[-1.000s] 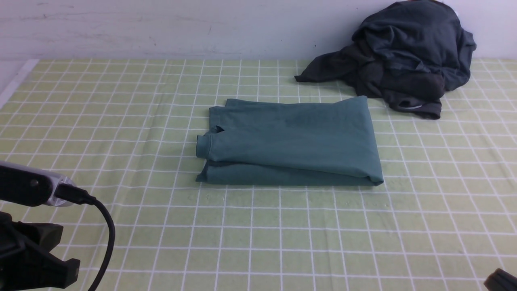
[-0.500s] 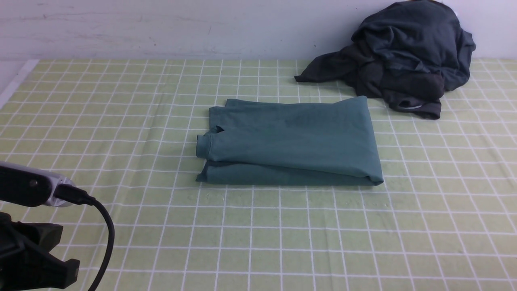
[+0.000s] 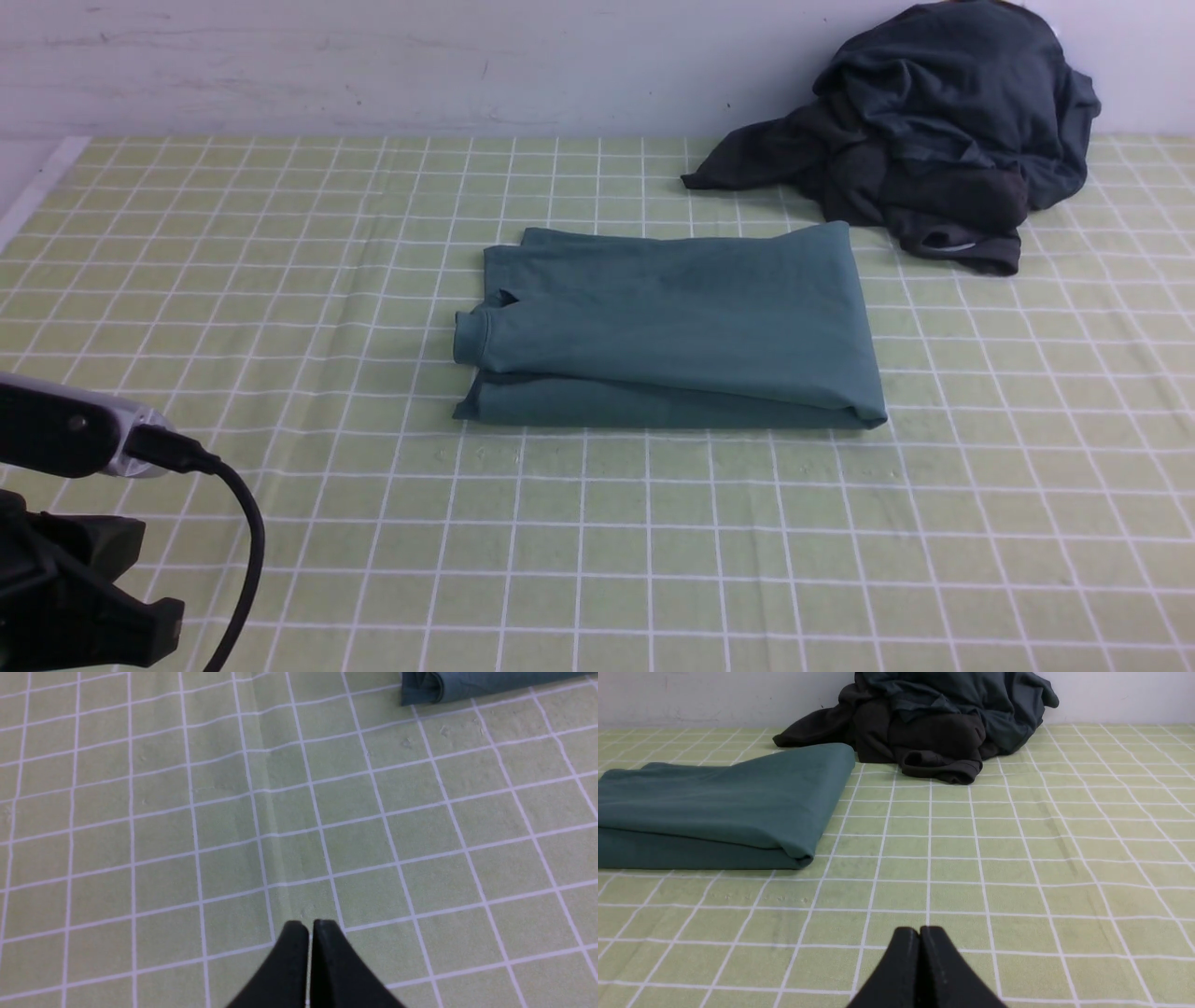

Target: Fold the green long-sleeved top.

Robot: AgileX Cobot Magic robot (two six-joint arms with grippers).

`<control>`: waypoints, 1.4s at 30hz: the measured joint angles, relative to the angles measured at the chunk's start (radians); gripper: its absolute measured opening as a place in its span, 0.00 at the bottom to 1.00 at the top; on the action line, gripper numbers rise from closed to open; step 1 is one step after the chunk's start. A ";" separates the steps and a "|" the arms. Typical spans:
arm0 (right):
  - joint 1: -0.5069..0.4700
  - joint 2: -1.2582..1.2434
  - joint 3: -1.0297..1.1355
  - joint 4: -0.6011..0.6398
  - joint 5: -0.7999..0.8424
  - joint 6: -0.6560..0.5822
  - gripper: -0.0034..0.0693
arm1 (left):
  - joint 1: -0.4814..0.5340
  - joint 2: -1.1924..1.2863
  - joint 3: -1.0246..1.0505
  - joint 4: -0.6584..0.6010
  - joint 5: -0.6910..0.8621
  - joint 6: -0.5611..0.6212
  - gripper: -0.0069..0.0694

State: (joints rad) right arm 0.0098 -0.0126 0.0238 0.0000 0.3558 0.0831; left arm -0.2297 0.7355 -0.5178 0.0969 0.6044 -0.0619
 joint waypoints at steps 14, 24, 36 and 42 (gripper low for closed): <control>0.000 0.000 0.000 0.000 0.000 0.000 0.03 | 0.000 0.000 0.000 0.000 0.000 0.000 0.09; 0.000 0.000 0.000 0.000 0.001 0.000 0.03 | -0.001 -0.248 0.093 0.003 0.001 0.000 0.09; 0.000 0.000 0.000 0.000 0.004 0.000 0.03 | 0.001 -0.735 0.362 0.117 -0.168 0.011 0.09; 0.000 0.000 0.000 0.000 0.004 -0.001 0.03 | 0.094 -0.746 0.539 0.129 -0.489 0.012 0.09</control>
State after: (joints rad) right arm 0.0098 -0.0126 0.0238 0.0000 0.3597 0.0825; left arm -0.1360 -0.0107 0.0211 0.2255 0.1150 -0.0503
